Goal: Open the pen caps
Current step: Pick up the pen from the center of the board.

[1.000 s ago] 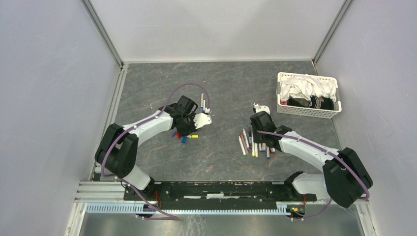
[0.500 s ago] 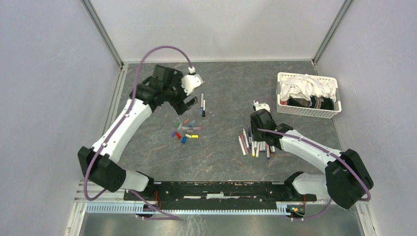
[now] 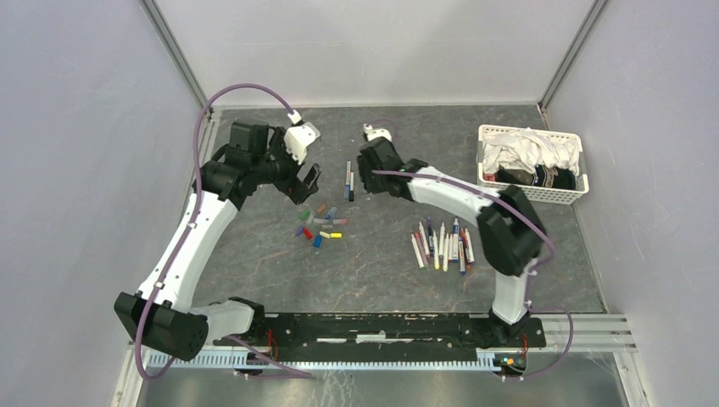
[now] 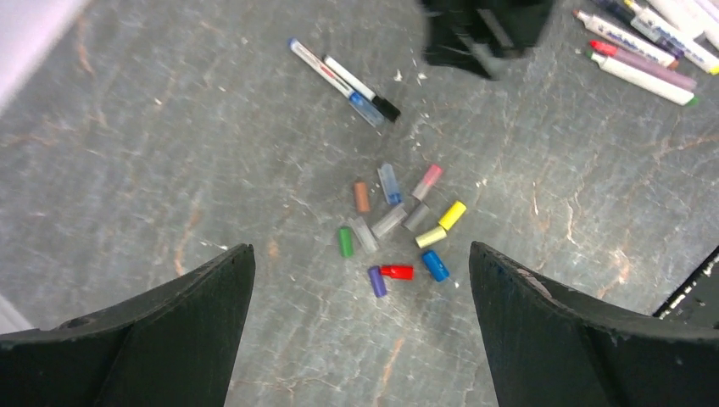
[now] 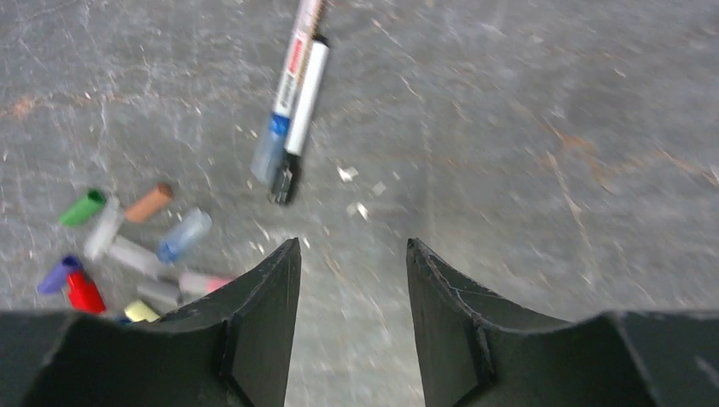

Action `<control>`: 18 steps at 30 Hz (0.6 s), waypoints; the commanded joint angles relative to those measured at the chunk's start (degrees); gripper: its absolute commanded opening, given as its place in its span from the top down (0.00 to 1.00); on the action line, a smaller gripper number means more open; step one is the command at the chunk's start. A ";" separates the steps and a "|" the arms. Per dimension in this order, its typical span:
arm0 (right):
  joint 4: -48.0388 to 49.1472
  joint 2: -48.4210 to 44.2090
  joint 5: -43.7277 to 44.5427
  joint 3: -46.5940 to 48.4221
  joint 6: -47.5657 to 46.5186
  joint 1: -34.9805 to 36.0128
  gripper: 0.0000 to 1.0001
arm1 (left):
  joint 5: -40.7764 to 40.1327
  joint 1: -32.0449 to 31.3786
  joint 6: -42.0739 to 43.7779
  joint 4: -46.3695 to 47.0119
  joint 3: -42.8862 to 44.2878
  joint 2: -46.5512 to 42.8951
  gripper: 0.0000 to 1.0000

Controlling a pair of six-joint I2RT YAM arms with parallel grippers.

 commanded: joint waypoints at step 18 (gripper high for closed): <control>-3.05 28.81 1.91 28.74 2.86 0.93 0.61 | 5.22 0.23 -0.75 0.75 -12.20 -6.48 0.00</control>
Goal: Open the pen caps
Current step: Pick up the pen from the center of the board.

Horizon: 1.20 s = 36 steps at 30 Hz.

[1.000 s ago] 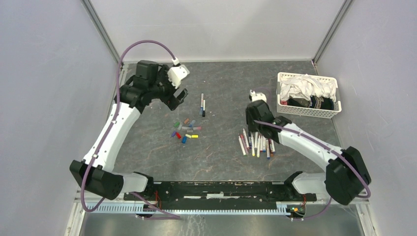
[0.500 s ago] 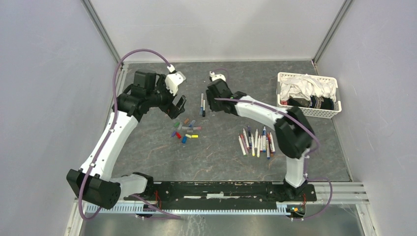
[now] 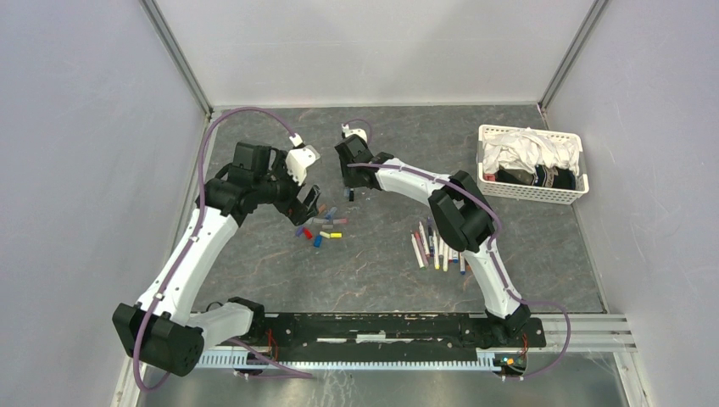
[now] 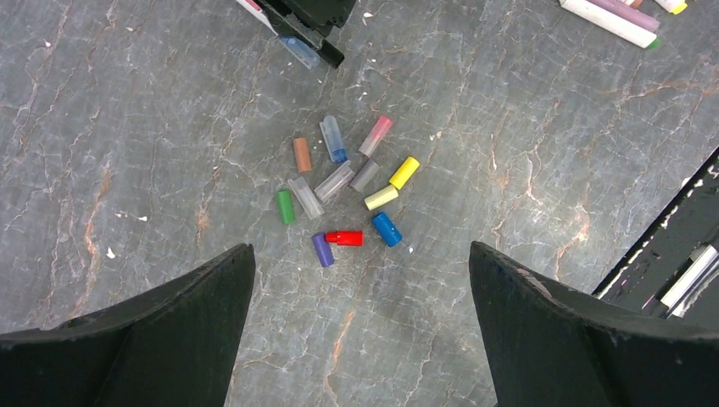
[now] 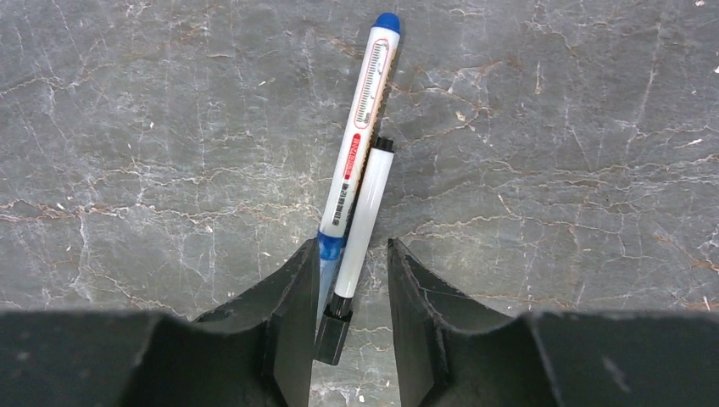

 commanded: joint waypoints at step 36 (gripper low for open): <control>-0.77 -4.59 6.94 -11.97 1.46 -1.56 0.82 | 5.33 0.23 1.94 0.13 -2.66 -1.77 0.00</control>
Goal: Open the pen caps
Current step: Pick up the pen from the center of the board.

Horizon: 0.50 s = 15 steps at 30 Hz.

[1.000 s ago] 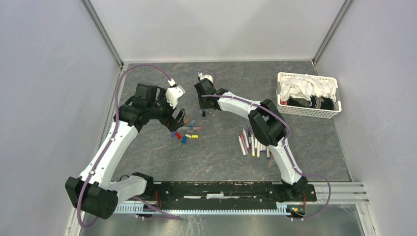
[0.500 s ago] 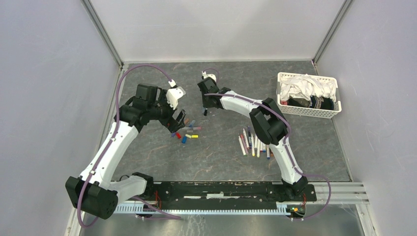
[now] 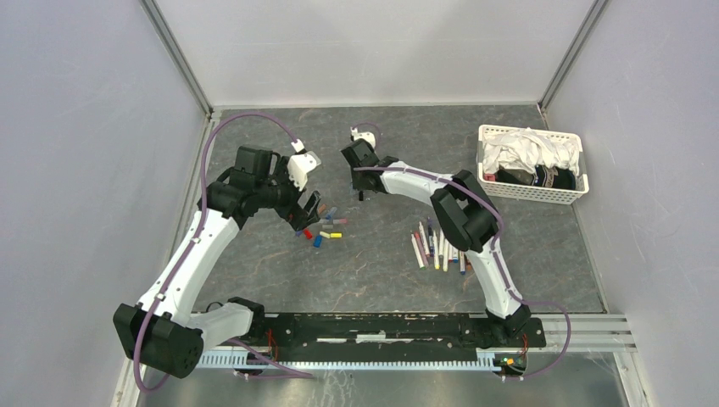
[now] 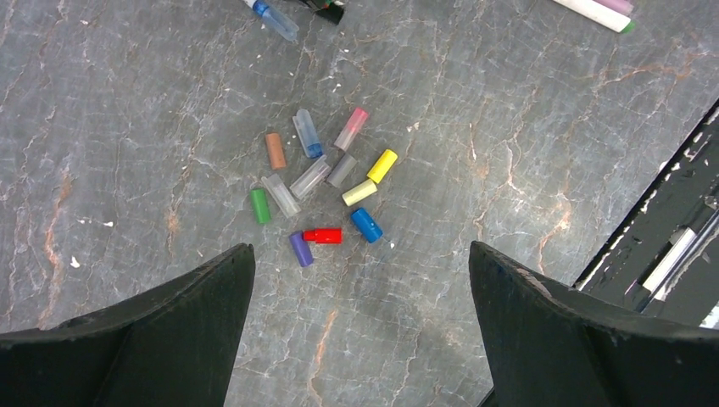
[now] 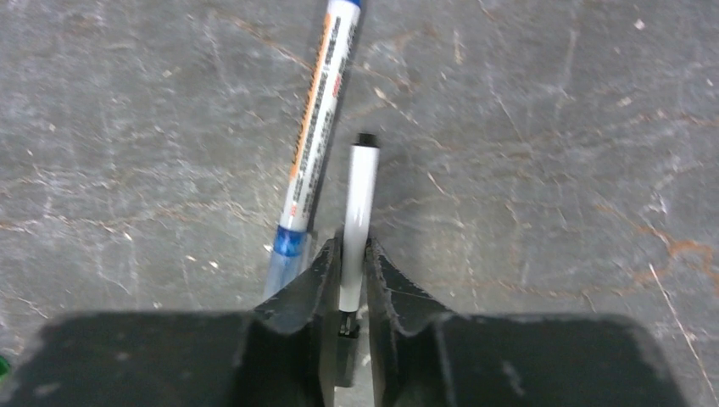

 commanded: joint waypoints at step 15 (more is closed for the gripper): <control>21.58 -35.34 -4.97 -29.83 13.30 5.57 1.00 | 9.11 0.23 -7.77 4.96 0.01 0.94 0.00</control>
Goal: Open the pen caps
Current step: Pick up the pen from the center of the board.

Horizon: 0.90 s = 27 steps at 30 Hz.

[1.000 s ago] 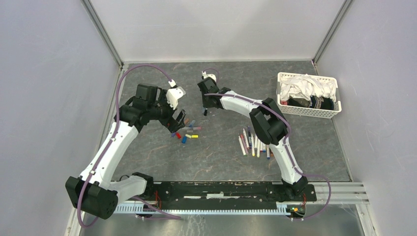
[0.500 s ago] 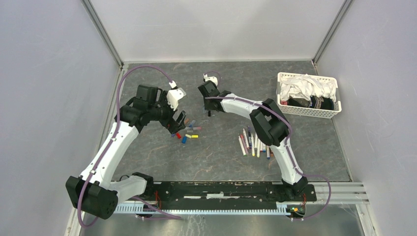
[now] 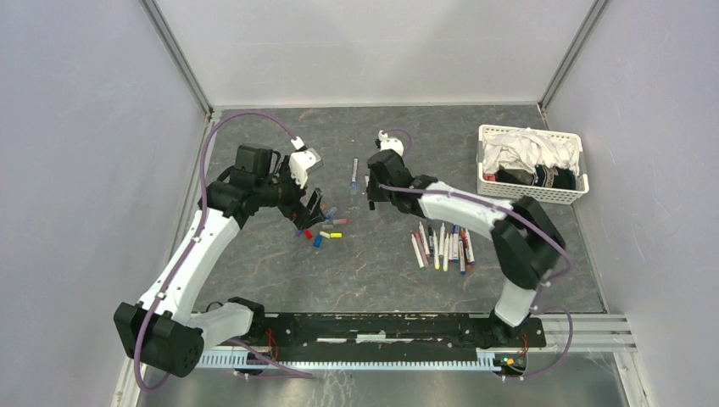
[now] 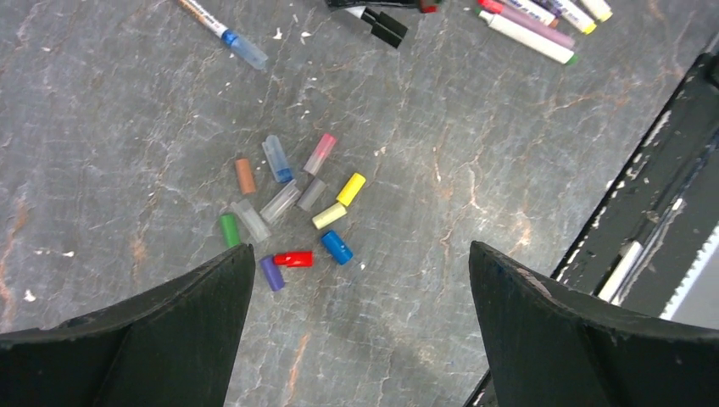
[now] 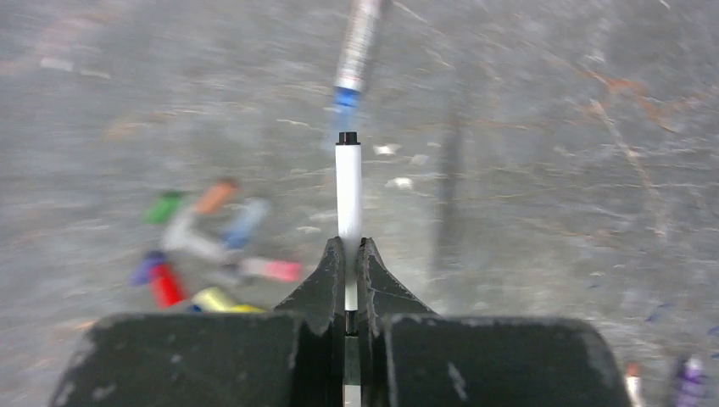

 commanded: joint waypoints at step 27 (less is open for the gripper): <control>35.97 -24.21 15.02 -17.26 13.29 20.25 1.00 | 14.83 0.23 -6.01 3.20 0.89 4.57 0.87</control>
